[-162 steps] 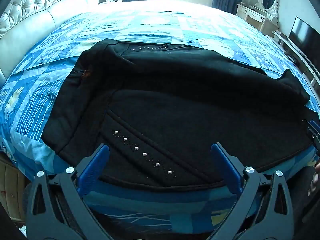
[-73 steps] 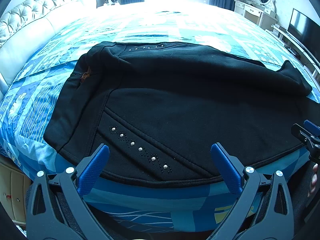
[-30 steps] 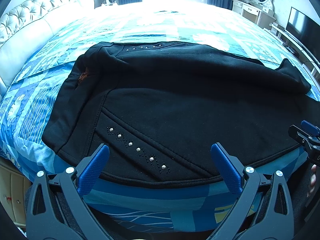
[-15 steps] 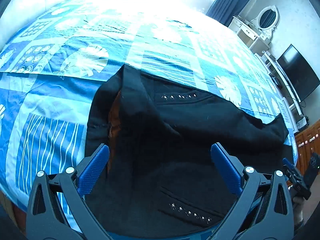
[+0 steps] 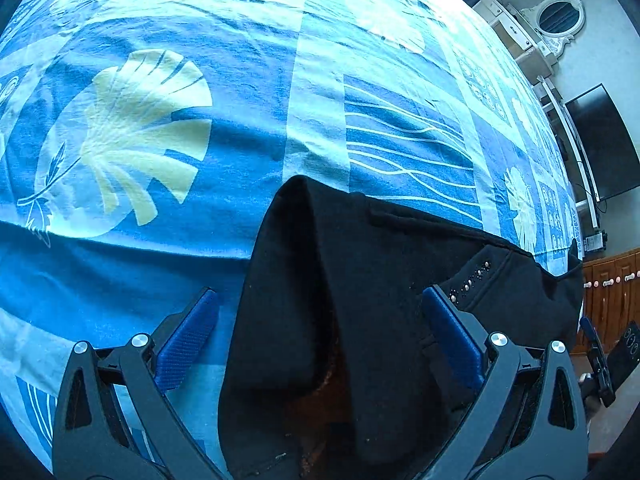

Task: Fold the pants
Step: 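Grasp the black trousers' waistband edge with both grippers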

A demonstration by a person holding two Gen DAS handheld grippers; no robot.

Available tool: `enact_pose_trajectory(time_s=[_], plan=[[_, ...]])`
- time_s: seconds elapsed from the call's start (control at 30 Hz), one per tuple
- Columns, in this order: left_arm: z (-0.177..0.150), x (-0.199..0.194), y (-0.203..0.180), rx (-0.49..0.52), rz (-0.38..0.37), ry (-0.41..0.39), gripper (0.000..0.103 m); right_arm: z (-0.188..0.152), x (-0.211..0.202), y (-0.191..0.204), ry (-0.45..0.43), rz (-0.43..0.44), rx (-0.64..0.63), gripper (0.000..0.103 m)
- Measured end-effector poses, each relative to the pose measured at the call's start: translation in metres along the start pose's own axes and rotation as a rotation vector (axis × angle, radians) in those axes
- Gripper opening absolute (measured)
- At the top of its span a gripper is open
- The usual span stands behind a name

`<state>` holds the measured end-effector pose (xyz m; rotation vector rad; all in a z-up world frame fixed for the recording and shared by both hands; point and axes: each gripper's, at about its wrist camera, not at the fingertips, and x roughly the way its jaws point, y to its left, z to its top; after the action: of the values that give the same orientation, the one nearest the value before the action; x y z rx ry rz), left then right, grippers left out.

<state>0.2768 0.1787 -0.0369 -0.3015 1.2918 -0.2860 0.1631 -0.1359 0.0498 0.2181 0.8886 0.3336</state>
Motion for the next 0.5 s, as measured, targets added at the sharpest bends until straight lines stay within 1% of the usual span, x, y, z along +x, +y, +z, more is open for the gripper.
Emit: enact_pose_trajectory(time_s=[0.07, 0.1, 0.13, 0.17, 0.2, 0.27, 0.33, 0.4, 0.43, 0.47, 0.5], plan=[[0.005, 0.002, -0.003, 0.024, 0.002, 0.007, 0.100, 0.019, 0.017, 0.000, 0.029, 0.022, -0.071, 0.099], [0.006, 0.002, -0.004, 0.036, 0.006, 0.010, 0.096, 0.028, 0.027, 0.000, 0.050, 0.025, -0.104, 0.099], [0.008, 0.002, -0.005, 0.052, 0.027, 0.003, 0.084, 0.037, 0.038, 0.000, 0.079, 0.028, -0.137, 0.099], [0.009, 0.001, -0.005, 0.066, 0.063, -0.003, 0.077, 0.045, 0.051, -0.002, 0.112, 0.032, -0.160, 0.099], [0.010, 0.002, -0.004, 0.067, 0.090, -0.001, 0.068, 0.052, 0.064, -0.005, 0.147, 0.038, -0.170, 0.099], [0.010, 0.003, -0.005, 0.082, 0.110, -0.001, 0.063, 0.063, 0.087, -0.011, 0.211, 0.063, -0.167, 0.098], [0.007, 0.002, -0.012, 0.142, 0.127, -0.007, 0.053, 0.066, 0.108, -0.014, 0.290, 0.070, -0.184, 0.098], [0.005, 0.003, -0.021, 0.196, 0.169, -0.017, 0.050, 0.066, 0.124, -0.015, 0.344, 0.051, -0.213, 0.096], [0.004, 0.003, -0.023, 0.210, 0.180, -0.020, 0.049, 0.064, 0.130, -0.016, 0.375, 0.052, -0.212, 0.080], [0.004, 0.004, -0.025, 0.219, 0.185, -0.022, 0.048, 0.062, 0.137, -0.020, 0.424, 0.058, -0.193, 0.026], [0.004, 0.004, -0.026, 0.221, 0.182, -0.022, 0.045, 0.058, 0.143, -0.024, 0.469, 0.074, -0.158, 0.012]])
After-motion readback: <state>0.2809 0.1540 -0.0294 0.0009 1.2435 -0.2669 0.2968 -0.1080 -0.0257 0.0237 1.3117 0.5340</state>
